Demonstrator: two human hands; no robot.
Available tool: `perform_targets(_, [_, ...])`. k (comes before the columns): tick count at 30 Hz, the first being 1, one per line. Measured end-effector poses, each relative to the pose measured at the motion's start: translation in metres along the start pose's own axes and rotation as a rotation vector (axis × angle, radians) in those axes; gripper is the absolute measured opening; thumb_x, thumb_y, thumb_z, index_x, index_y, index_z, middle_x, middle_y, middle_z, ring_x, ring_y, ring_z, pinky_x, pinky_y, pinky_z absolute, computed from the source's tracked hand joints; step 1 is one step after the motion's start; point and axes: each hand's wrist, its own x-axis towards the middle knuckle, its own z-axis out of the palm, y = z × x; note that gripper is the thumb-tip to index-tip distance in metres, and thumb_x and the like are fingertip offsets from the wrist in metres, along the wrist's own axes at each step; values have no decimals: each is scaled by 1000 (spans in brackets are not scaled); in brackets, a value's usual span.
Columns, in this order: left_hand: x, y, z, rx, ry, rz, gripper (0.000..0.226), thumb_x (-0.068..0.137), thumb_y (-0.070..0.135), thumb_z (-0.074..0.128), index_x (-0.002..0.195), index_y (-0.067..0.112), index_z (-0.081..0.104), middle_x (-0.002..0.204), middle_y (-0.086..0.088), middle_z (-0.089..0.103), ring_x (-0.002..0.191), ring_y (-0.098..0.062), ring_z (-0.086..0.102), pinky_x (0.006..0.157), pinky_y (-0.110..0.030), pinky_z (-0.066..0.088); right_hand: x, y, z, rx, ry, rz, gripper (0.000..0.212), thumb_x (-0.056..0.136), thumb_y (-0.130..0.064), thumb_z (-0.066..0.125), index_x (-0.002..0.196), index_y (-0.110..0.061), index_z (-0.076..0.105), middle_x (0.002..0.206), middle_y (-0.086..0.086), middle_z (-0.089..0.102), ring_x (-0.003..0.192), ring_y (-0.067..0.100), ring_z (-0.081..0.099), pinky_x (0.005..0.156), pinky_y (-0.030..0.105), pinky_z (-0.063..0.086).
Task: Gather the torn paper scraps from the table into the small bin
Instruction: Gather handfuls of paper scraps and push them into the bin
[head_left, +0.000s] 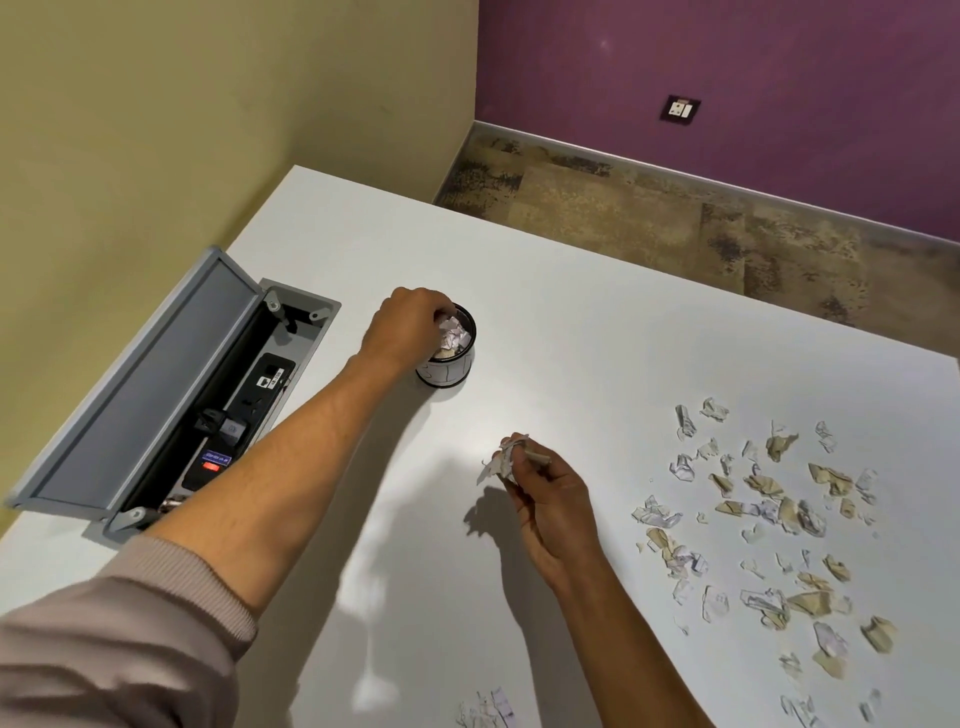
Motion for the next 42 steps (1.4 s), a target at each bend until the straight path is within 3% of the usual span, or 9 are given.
perform_targets(5, [-47,-18,6,-306,426,-124,25,96,6,52,115,4,68,113,-13,68,105,-27,61,93,-30,45,10,-7,15,-25,-21,-40,10,87,2,62,83,-2,69,88,5,71,87,18,67,76,22,55])
perform_targets(9, [-71,-41,40,-326,271,-363,29,96,14,57,124,5,62,127,-12,60,119,-28,54,102,-33,41,25,-22,35,-46,45,-46,9,88,4,62,85,-2,68,88,-3,74,80,6,70,68,15,54])
perform_targets(14, [-74,-57,71,-114,97,-180,15,87,12,66,80,7,54,86,-10,60,88,-34,56,68,-33,36,54,-41,61,-144,16,-123,7,88,1,65,94,-2,68,78,-14,75,74,0,70,65,13,53])
perform_targets(17, [-67,-63,84,-109,51,-194,25,91,11,64,114,3,65,111,-14,63,107,-34,53,87,-35,41,74,-50,78,-234,25,-169,10,85,1,69,95,-2,71,79,-11,75,75,1,70,68,15,54])
perform_targets(20, [-57,-71,97,-129,60,-225,35,94,15,61,127,4,59,115,-15,56,111,-32,48,92,-36,40,93,-55,93,-339,-13,-225,10,83,0,71,88,-9,73,80,-4,74,74,5,68,68,17,53])
perform_targets(25, [-49,-75,105,-201,151,-251,20,93,15,61,102,-1,68,94,-7,50,91,-28,51,76,-26,31,118,-60,111,-618,-14,-307,10,81,-8,75,90,-11,76,92,2,75,88,17,71,78,30,58])
perform_targets(30, [-49,-74,106,-232,218,-242,15,91,9,63,96,-2,73,90,-13,59,90,-30,56,72,-23,30,132,-58,127,-1013,-59,-416,7,82,-8,73,87,-10,76,80,1,72,56,2,65,50,15,51])
perform_targets(34, [-52,-75,103,-156,214,-189,15,94,8,58,91,0,71,93,-17,64,92,-33,56,75,-29,35,138,-51,133,-1503,-153,-474,22,84,0,61,97,-10,76,101,13,72,93,28,65,84,37,55])
perform_targets(42, [-58,-65,78,-526,337,-389,14,92,8,57,88,5,70,92,-10,69,87,-20,59,65,-11,35,128,-53,131,-1740,-332,-467,41,86,-4,60,124,-17,65,128,12,61,118,31,55,97,37,47])
